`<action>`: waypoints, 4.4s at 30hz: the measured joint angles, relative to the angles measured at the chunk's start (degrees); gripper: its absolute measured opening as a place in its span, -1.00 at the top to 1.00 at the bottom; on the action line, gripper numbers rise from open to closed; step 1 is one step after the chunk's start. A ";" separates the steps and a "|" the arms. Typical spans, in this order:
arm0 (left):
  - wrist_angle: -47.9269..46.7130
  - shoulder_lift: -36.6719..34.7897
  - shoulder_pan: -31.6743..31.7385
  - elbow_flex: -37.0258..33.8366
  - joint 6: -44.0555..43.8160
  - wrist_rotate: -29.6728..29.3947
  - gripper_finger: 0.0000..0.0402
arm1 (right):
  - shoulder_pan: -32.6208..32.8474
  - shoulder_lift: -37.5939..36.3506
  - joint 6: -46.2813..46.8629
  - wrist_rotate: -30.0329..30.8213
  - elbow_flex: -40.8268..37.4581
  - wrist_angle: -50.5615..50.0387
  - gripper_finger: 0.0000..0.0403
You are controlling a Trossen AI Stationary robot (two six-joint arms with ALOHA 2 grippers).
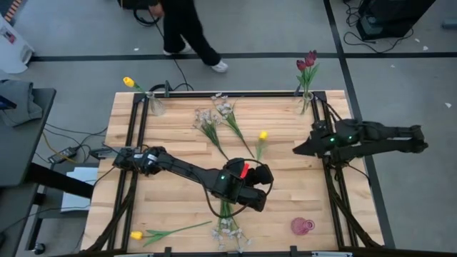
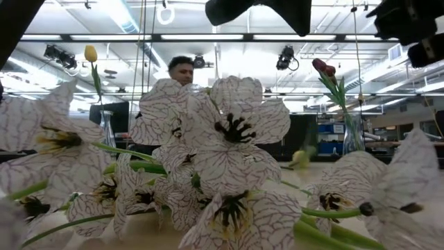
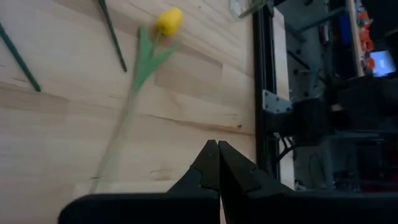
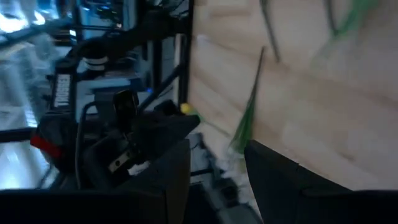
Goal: Sort flowers into vase by color
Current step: Put the top yellow flower into the left transparent vase
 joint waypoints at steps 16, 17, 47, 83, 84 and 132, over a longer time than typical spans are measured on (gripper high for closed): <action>4.35 2.85 7.35 -0.24 42.58 29.00 0.19 | 0.10 -0.39 -7.23 -8.98 -8.60 22.09 0.18; 3.95 3.18 8.37 -0.26 44.62 30.31 0.07 | 0.11 -0.46 -7.21 -9.29 -8.60 23.25 0.18; 9.68 14.78 20.38 -0.21 48.00 38.54 -0.26 | 0.39 -7.49 -6.99 -9.46 -4.07 31.48 0.18; 0.43 15.52 18.23 0.03 48.51 41.95 0.95 | 0.37 -7.42 -10.06 -7.78 -3.33 32.47 0.18; 0.25 15.52 18.15 0.02 48.04 41.91 0.92 | 0.37 -7.42 -10.06 -7.78 -3.33 32.47 0.18; 7.23 6.39 16.70 -0.17 44.36 35.20 0.99 | 0.39 -7.42 -12.40 -11.81 -3.33 33.68 0.18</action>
